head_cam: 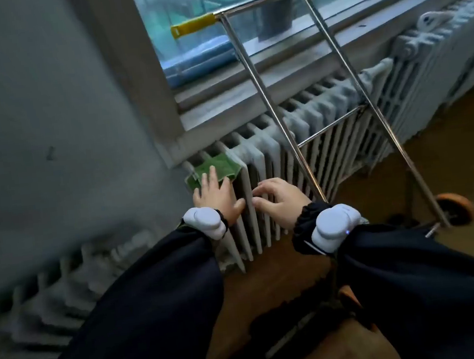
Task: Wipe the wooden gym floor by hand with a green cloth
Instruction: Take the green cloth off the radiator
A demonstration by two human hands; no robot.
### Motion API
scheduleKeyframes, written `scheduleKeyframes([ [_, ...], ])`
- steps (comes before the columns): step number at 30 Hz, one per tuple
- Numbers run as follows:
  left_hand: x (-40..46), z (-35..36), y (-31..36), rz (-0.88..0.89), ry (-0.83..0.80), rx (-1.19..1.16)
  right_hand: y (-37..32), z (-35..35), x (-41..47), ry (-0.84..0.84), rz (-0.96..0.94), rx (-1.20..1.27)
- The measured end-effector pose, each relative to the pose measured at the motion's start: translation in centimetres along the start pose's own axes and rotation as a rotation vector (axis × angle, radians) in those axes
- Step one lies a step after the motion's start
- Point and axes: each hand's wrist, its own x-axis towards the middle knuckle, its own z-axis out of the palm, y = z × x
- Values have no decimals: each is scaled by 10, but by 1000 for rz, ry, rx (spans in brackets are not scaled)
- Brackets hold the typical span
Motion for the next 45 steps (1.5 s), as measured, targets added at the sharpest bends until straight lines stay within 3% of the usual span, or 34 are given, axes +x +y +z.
scheduleKeyframes([
  [8,77,44,-9,-18,-221,244,42,27,40,10,84,37],
  [16,80,20,10,-54,3,189,48,6,38,37,138,25],
  [20,68,-43,49,106,86,73,28,-38,27,101,126,10],
  [25,26,-128,149,369,146,-73,6,-134,-15,282,158,13],
  [31,-60,-181,299,782,174,-207,1,-259,-141,585,246,-7],
  [34,-157,-186,397,1057,142,-185,36,-308,-252,812,336,-83],
  [37,-200,-183,445,1159,101,-180,73,-334,-310,916,430,-90],
  [40,-292,-171,511,1338,56,-160,60,-361,-424,1142,525,-29],
  [45,-476,-130,604,1622,-59,-94,53,-376,-643,1113,801,-175],
])
